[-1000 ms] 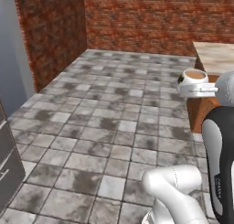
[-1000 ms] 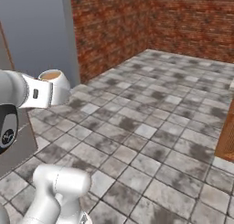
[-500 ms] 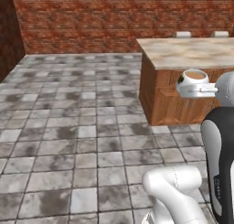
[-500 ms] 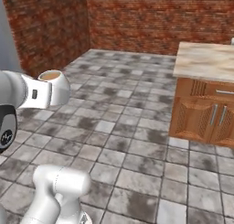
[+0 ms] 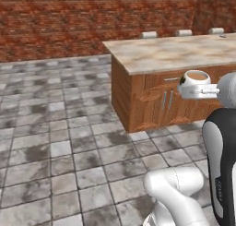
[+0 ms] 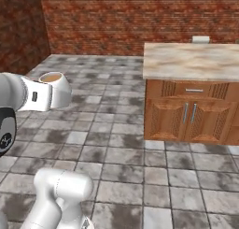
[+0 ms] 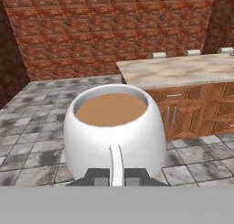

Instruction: Pick the cup of tea, navigate to the dining table, and place it on the saucer.

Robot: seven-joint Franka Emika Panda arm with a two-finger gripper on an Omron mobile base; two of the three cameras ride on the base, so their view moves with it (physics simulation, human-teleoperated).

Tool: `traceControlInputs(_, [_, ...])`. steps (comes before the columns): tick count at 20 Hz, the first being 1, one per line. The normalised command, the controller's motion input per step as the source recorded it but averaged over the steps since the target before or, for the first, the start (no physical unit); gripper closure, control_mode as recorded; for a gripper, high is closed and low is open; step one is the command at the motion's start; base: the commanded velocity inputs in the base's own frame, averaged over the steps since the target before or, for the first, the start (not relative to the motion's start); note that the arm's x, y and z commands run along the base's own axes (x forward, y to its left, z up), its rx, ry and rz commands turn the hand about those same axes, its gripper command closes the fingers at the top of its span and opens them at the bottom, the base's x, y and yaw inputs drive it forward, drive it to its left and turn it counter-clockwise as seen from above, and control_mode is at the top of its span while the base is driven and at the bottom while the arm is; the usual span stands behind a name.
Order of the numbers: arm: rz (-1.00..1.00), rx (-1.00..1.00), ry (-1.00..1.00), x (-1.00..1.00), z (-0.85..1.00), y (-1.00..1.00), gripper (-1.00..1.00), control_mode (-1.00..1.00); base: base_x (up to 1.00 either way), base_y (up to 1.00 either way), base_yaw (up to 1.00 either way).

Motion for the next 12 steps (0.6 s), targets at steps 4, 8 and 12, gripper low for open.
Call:
traceControlInputs(4, [0.0, 0.0, 0.0, 0.0, 0.0, 0.0, 1.0, 1.0, 0.68, 0.0, -0.34])
traceControlInputs(8, [0.0, 0.0, 0.0, 0.0, 0.0, 0.0, 1.0, 1.0, 0.66, 0.0, -0.34])
traceControlInputs(12, [0.0, 0.0, 0.0, 0.0, 0.0, 0.0, 1.0, 1.0, 0.66, 0.08, -0.35])
